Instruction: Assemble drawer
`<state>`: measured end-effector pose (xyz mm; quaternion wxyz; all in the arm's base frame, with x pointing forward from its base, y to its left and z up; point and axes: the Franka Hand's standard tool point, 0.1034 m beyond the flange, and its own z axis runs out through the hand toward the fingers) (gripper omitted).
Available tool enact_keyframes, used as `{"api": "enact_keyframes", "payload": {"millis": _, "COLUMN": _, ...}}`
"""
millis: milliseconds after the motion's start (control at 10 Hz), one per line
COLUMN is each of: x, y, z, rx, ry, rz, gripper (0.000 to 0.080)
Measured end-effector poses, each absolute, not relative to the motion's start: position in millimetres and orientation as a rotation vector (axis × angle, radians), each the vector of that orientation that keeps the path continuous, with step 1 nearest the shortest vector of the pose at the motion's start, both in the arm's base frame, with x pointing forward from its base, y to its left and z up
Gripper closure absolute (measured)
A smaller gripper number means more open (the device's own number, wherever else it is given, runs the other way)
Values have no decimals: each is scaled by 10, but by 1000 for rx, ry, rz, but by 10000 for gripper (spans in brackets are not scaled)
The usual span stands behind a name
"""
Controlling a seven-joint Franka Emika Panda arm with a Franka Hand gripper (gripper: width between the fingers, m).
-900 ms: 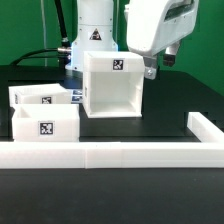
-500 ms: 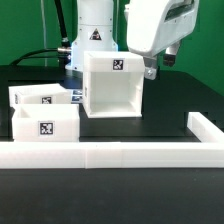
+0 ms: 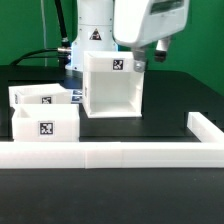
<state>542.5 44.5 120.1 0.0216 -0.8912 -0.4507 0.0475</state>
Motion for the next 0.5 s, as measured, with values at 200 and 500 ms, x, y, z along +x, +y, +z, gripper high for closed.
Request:
{"api": "enact_keyframes", "payload": {"millis": 200, "x": 5413, "y": 455, "z": 1191, "rx": -2843, "ry": -1219, "rz": 149, "gripper": 149}}
{"api": "enact_keyframes", "payload": {"millis": 500, "x": 5398, "y": 474, "z": 1202, "rx": -2981, "ry": -866, "rz": 157, "gripper": 149}}
